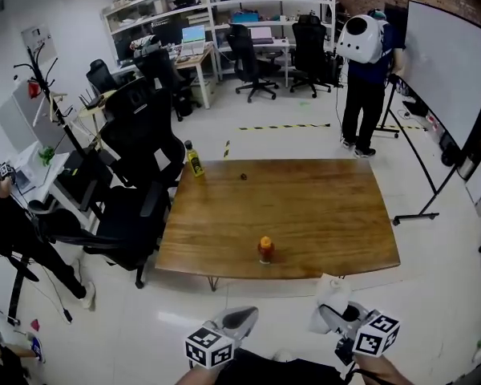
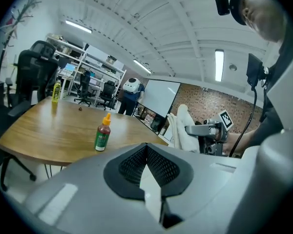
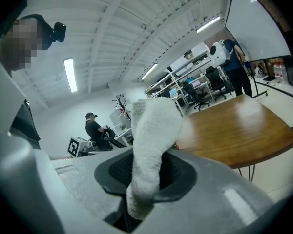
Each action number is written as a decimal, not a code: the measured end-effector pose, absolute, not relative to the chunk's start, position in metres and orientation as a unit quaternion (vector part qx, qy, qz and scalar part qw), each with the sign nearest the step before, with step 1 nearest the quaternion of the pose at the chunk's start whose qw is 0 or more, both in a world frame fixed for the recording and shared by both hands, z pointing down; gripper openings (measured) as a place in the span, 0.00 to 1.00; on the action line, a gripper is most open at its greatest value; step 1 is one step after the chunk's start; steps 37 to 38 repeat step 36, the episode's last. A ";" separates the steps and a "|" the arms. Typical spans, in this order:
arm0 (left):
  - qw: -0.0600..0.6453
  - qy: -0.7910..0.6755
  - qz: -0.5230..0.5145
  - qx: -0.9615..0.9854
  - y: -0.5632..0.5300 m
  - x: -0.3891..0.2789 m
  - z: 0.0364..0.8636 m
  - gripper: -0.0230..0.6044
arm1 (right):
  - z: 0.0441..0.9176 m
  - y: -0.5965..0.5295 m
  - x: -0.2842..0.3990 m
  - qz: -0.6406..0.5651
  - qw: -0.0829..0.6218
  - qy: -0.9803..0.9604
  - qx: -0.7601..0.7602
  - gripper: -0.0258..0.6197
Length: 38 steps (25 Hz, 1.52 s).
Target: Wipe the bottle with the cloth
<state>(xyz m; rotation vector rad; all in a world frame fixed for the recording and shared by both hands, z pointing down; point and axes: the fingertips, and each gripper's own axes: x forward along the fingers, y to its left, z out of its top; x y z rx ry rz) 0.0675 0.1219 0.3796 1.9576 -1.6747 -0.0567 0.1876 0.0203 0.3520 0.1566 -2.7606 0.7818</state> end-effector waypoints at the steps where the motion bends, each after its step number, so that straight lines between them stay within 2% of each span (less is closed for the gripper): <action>1: 0.280 -0.627 -0.022 0.726 0.124 0.067 0.378 0.06 | 0.350 0.024 0.188 0.268 0.132 -0.953 0.049 0.16; 6: 0.275 -0.633 -0.030 0.723 0.132 0.062 0.363 0.06 | 0.350 0.037 0.189 0.266 0.128 -0.955 0.040 0.16; 12: 0.298 -0.641 -0.112 0.698 0.152 0.036 0.356 0.06 | 0.362 0.056 0.187 0.274 0.137 -0.950 0.051 0.16; 20: 0.283 -0.639 -0.089 0.710 0.158 0.039 0.359 0.06 | 0.365 0.067 0.195 0.265 0.136 -0.952 0.069 0.15; 25: 0.300 -0.634 -0.149 0.697 0.162 0.031 0.351 0.06 | 0.367 0.069 0.195 0.268 0.152 -0.949 0.068 0.15; 38: 0.283 -0.649 -0.117 0.697 0.173 0.022 0.349 0.06 | 0.359 0.080 0.185 0.260 0.153 -0.951 0.067 0.15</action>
